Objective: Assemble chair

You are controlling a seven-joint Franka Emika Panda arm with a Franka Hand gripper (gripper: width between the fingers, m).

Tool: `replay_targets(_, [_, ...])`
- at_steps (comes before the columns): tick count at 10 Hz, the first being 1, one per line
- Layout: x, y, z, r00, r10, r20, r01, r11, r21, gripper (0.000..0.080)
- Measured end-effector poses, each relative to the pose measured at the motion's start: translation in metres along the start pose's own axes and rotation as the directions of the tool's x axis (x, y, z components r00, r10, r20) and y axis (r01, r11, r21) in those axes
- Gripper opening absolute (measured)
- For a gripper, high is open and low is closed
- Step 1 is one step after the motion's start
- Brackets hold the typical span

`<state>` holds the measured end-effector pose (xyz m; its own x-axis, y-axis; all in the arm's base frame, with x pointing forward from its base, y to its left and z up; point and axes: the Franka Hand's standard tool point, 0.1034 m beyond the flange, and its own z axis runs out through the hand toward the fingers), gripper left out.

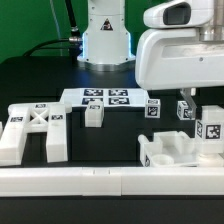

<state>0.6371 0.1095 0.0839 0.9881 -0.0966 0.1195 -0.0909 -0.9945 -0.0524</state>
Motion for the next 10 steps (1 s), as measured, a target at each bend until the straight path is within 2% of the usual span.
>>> replay_targets(3, [-0.0014, -0.0056, 0.0004, 0.961, 0.277, 0.004, -0.277, 0.961, 0.01, 0.0291])
replay_targets(5, [0.0012, -0.0053, 0.0004, 0.88, 0.476, 0.006, -0.475, 0.878, 0.049, 0.0291])
replay_targets(7, [0.0018, -0.0038, 0.0003, 0.781, 0.624, 0.028, -0.624, 0.779, 0.063, 0.0291])
replay_targets(8, [0.0015, -0.0052, 0.0005, 0.704, 0.709, 0.038, -0.71, 0.702, 0.06, 0.0291])
replay_targets(10, [0.0017, -0.0053, 0.0004, 0.654, 0.756, 0.041, -0.757, 0.651, 0.058, 0.0291])
